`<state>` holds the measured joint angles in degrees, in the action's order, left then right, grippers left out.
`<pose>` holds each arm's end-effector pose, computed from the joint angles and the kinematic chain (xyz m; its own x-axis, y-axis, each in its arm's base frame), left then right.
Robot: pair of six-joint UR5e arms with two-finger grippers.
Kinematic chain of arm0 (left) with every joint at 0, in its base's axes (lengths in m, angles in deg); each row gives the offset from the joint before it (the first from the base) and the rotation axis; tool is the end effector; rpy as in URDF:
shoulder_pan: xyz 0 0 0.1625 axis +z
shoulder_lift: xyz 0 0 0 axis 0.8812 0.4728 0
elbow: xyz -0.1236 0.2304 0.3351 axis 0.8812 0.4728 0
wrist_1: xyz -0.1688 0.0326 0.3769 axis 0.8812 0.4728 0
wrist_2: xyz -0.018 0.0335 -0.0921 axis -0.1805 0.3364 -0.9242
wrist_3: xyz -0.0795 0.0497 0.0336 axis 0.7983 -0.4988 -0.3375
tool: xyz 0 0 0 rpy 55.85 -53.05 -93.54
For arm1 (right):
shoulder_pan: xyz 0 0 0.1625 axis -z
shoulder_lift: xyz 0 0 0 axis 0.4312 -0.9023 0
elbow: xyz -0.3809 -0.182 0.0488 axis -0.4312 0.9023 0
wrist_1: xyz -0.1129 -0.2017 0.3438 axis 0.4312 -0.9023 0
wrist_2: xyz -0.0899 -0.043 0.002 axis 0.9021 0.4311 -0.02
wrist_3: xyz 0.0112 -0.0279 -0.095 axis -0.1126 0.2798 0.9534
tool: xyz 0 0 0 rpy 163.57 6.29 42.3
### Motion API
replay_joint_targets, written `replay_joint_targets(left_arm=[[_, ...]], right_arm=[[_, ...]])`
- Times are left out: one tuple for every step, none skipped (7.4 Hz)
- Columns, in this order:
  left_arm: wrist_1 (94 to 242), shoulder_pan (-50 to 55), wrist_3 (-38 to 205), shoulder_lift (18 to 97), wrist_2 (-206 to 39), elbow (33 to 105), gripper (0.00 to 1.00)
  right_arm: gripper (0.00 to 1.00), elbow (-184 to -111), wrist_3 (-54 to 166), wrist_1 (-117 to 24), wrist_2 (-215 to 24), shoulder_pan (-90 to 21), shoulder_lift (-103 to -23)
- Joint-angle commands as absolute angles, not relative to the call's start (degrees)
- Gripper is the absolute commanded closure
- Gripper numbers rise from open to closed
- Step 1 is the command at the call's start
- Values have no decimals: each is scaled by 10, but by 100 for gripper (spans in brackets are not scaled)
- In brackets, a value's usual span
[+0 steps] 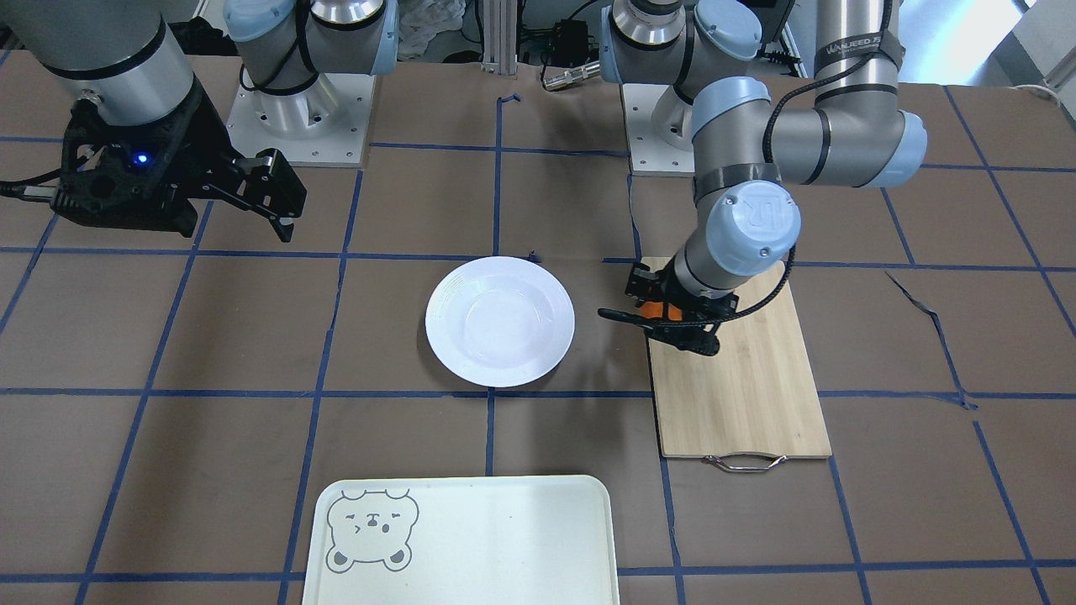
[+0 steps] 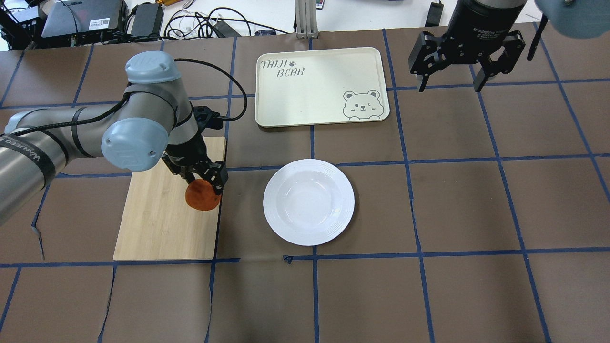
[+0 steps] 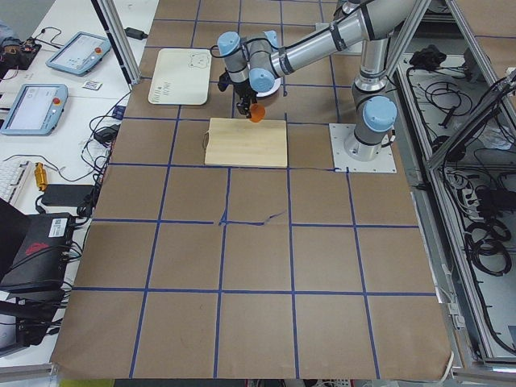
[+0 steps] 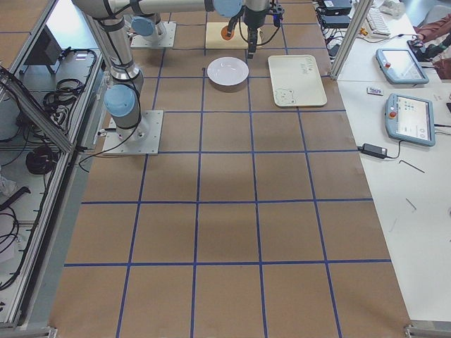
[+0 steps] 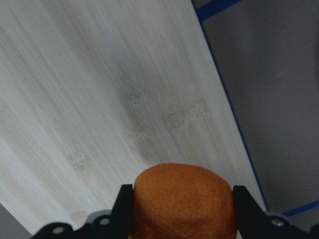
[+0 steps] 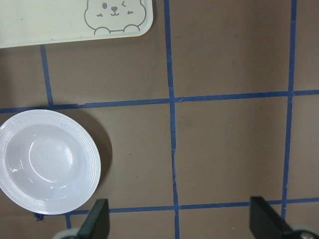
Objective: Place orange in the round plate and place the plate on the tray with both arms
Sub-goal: 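Carry the orange with the left gripper over the white plate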
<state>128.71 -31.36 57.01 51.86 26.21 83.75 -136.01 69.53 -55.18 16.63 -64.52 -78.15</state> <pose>-0.1640 -0.5018 0.2576 -0.9657 0.2445 0.0873 0.2593 0.9254 0.2763 0.1354 -0.5273 0.5064 -0.9986 0.0513 -0.0141 0.0509 0.9983 0.0277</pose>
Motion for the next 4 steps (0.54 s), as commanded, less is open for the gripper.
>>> replay_joint_targets(left_arm=[[1287, -428, 772, 546, 167, 803, 87], [1269, -451, 779, 568, 136, 804, 87], [1239, -468, 788, 589, 133, 804, 87], [1197, -473, 798, 606, 133, 806, 87]], right_arm=[[0, -1358, 698, -548, 171, -645, -784], [0, -1364, 697, -549, 172, -645, -784], [0, -1356, 699, -546, 169, -645, -785], [0, -1362, 698, -549, 161, -645, -784]])
